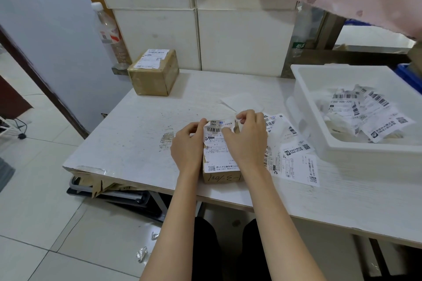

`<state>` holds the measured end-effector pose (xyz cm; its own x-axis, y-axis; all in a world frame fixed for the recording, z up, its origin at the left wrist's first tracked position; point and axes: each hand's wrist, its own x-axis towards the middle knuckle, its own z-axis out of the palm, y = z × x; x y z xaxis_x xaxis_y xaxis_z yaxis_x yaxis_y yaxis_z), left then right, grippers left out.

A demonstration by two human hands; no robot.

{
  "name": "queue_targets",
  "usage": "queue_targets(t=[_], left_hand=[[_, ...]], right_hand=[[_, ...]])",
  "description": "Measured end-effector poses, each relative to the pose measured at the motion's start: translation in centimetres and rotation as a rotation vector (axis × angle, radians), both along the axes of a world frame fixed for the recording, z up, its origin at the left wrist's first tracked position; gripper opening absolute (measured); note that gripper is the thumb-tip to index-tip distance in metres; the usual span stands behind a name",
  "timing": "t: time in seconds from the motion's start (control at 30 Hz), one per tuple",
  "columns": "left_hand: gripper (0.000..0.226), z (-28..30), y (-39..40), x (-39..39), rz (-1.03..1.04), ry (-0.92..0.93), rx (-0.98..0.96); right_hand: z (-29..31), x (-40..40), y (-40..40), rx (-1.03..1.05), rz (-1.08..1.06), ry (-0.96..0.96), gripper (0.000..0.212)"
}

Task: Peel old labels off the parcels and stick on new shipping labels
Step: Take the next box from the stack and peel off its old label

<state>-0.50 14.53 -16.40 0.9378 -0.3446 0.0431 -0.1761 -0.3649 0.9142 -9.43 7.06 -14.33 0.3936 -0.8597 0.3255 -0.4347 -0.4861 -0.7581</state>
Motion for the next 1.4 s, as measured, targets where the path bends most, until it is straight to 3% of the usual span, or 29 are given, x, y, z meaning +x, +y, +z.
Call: queue_targets(t=[0.1, 0.4, 0.5, 0.63, 0.87, 1.1, 1.23, 1.4], left_hand=[[0.034, 0.0, 0.0, 0.0, 0.0, 0.001, -0.002], [0.033, -0.1, -0.1, 0.0, 0.001, -0.005, 0.001], [0.033, 0.0, 0.0, 0.0, 0.0, 0.0, 0.0], [0.033, 0.0, 0.0, 0.0, -0.009, 0.001, -0.005], [0.033, -0.1, 0.1, -0.1, -0.004, 0.0, -0.016], [0.031, 0.1, 0.1, -0.1, -0.007, 0.013, -0.028], [0.031, 0.1, 0.1, -0.1, -0.013, 0.019, -0.032], [0.032, 0.0, 0.2, -0.1, -0.007, 0.004, -0.033]], right_hand=[[0.1, 0.0, 0.0, -0.002, 0.01, -0.015, 0.01], [0.2, -0.1, 0.3, -0.016, 0.046, -0.27, 0.008], [0.2, -0.2, 0.4, -0.021, 0.001, -0.212, 0.013], [0.7, -0.3, 0.6, 0.045, 0.092, -0.075, 0.023], [1.2, -0.5, 1.2, 0.089, 0.151, -0.247, 0.035], [0.6, -0.3, 0.5, 0.078, 0.014, -0.061, 0.044], [0.0, -0.1, 0.3, -0.04, -0.041, 0.076, 0.036], [0.3, -0.3, 0.6, -0.063, 0.082, -0.044, 0.025]])
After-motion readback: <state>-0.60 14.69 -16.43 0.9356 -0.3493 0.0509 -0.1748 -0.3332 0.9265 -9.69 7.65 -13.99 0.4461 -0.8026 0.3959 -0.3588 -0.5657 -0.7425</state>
